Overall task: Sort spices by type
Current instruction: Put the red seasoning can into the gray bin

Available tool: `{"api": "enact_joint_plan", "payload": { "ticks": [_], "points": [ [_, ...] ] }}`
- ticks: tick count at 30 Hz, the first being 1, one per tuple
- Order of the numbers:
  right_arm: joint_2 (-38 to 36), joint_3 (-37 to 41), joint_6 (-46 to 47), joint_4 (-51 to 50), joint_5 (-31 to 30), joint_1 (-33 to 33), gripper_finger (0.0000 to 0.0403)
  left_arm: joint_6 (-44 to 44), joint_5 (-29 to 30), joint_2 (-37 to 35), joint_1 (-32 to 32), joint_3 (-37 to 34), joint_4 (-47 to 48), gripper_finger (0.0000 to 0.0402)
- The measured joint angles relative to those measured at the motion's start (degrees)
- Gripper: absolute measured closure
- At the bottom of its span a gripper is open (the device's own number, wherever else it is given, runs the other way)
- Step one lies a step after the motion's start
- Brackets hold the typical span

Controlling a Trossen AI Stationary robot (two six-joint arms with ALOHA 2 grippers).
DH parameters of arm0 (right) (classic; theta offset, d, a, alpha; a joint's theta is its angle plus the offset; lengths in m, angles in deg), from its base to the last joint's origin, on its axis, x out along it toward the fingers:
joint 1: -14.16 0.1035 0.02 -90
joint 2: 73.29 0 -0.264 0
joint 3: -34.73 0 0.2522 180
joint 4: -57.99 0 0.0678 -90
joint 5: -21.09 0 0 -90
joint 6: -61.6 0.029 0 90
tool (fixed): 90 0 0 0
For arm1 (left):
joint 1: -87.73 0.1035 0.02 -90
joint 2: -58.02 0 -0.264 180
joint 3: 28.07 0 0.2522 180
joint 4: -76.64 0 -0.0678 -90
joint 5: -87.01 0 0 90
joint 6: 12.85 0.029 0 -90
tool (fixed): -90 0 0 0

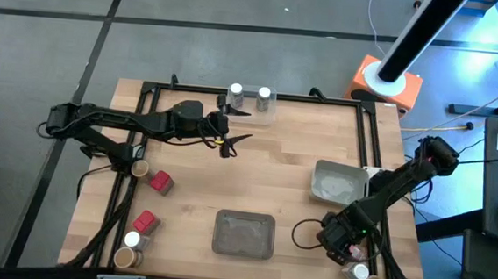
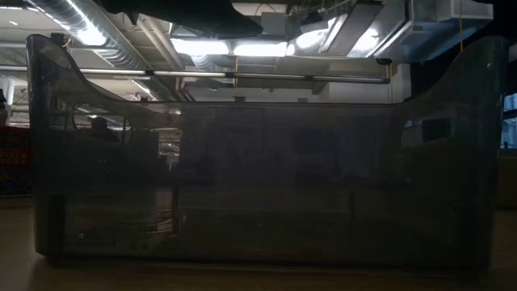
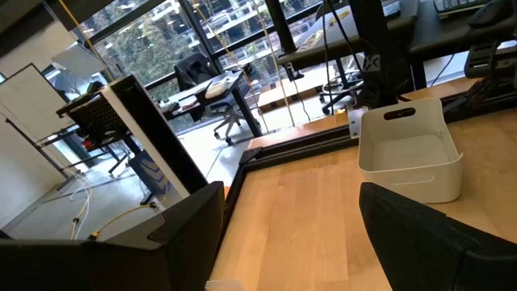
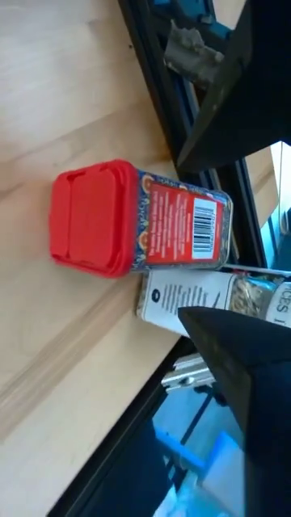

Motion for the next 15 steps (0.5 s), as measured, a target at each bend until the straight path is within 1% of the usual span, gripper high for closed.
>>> {"api": "enact_joint_plan", "payload": {
  "ticks": [10,15],
  "points": [
    [4.18,0.0,-1.33,-0.07,-2.91,0.64,0.0114,-0.24,0.0,0.0,-0.01,0.0,-0.01,0.0125],
    [6.06,0.0,-2.03,0.05,-2.92,0.64,0.012,-0.23,0.0,0.0,0.01,0.0,0.0,0.0125]
  ]
}}
